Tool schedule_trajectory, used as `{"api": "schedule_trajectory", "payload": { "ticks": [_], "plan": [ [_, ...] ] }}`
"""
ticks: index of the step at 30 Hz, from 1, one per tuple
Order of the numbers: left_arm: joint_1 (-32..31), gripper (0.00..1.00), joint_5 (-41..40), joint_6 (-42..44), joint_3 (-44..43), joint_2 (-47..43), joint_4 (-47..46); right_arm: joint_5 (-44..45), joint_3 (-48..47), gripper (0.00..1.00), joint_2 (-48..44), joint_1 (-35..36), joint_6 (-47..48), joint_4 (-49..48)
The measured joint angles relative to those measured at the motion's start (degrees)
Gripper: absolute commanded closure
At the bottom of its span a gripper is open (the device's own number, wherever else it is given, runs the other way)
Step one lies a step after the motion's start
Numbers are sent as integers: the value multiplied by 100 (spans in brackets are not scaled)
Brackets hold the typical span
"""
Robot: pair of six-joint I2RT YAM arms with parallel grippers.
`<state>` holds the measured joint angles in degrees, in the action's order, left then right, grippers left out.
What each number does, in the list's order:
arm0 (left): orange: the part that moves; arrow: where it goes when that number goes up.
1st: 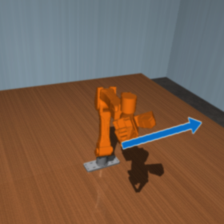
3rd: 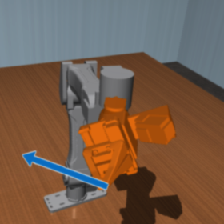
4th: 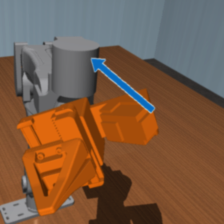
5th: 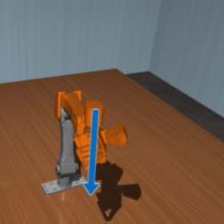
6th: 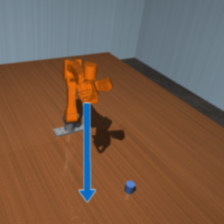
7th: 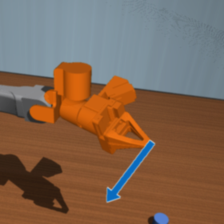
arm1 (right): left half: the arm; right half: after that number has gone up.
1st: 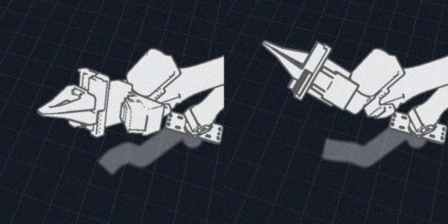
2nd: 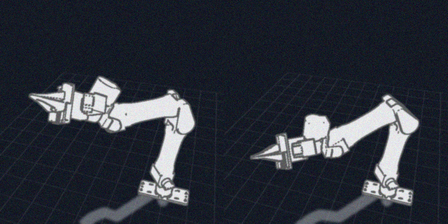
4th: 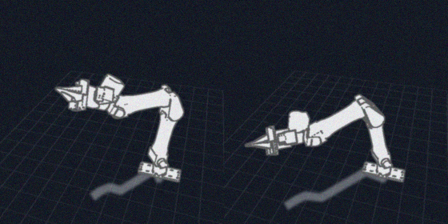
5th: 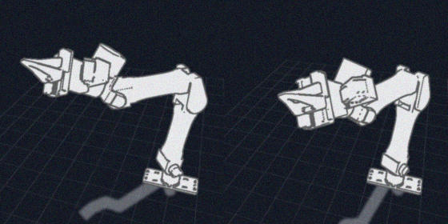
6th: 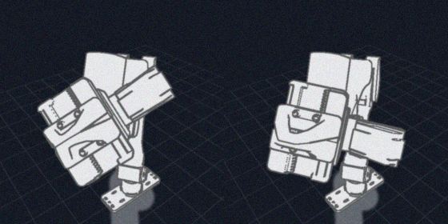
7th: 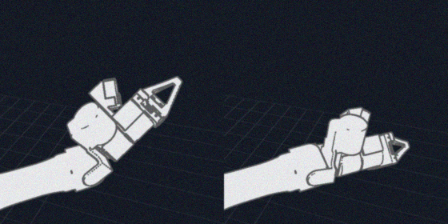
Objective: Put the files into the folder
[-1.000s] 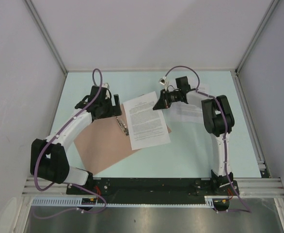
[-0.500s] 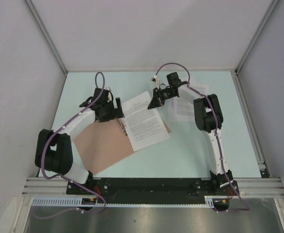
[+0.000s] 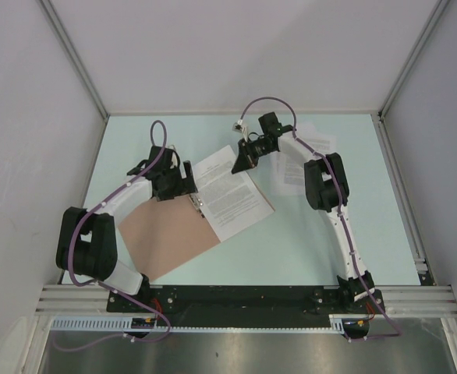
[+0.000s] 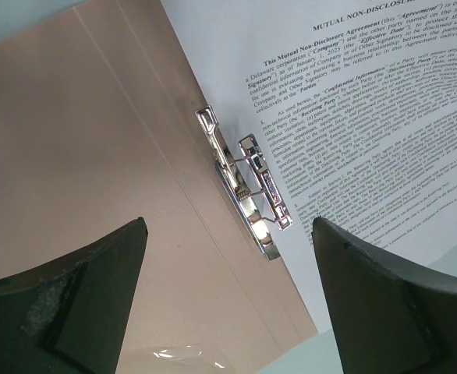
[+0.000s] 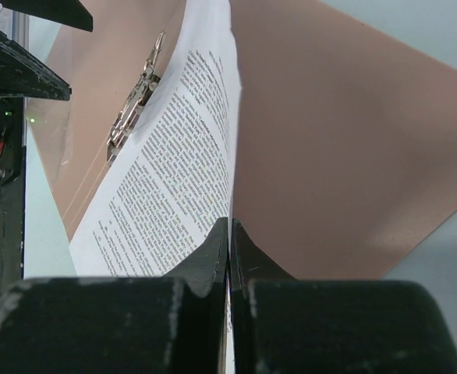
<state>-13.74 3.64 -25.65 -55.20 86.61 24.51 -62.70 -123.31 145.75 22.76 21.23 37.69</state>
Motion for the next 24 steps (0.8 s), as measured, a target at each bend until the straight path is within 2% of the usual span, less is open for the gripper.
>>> {"api": "schedule_trajectory", "payload": {
  "ticks": [24],
  "plan": [
    [4, 8, 162, 0, 2, 0, -83, 474, -302, 100, 195, 157, 28, 90]
  ]
}}
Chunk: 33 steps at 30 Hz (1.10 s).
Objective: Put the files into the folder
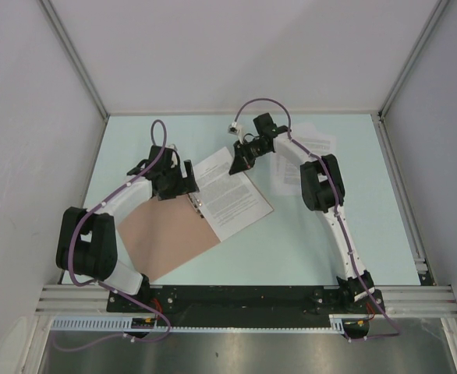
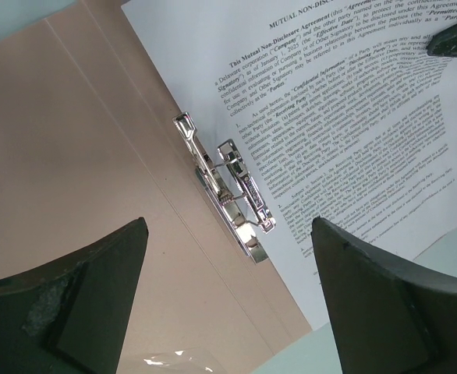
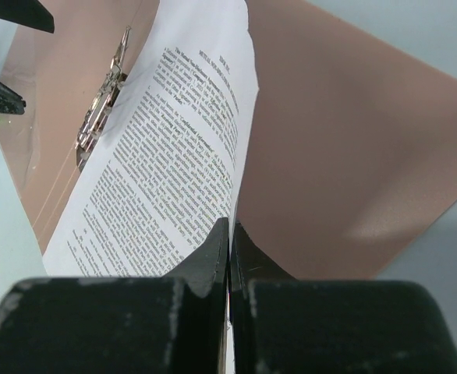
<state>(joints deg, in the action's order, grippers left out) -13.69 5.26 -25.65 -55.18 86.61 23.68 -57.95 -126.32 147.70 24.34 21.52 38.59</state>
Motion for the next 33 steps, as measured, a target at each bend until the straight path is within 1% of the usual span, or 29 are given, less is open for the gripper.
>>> {"api": "schedule_trajectory", "payload": {
  "ticks": [10, 20, 21, 22, 23, 25, 26, 28, 29, 30, 33],
  "plan": [
    [0, 8, 13, 0, 2, 0, -50, 61, -101, 100, 28, 7, -168, -94],
    [0, 8, 105, 0, 13, 0, -68, 74, 96, 100, 28, -9, -286, -337],
    [0, 7, 107, 0, 13, 0, -70, 74, 96, 98, 28, -7, -286, -343],
    [0, 7, 109, 0, 13, 0, -70, 74, 96, 94, 28, -7, -286, -352],
    [0, 6, 114, 2, 13, 0, -70, 74, 96, 80, 28, -7, -286, -352],
    [0, 4, 122, 2, 13, 0, -70, 87, 96, 61, 28, -7, -337, -356],
    [0, 4, 129, 4, 13, -2, -70, 125, 96, 46, 28, -2, -367, -367],
    [0, 3, 162, 4, 13, -4, -74, 262, 96, 32, 28, 7, -417, -376],
    [0, 3, 181, 7, 13, -7, -76, 313, 96, 21, 28, 11, -511, -382],
    [0, 3, 216, 4, 13, -20, -79, 326, 96, 14, 2, 20, -588, -404],
    [0, 3, 361, -9, 39, -175, -155, 922, 109, 3, -199, 50, -848, -455]
  ]
}}
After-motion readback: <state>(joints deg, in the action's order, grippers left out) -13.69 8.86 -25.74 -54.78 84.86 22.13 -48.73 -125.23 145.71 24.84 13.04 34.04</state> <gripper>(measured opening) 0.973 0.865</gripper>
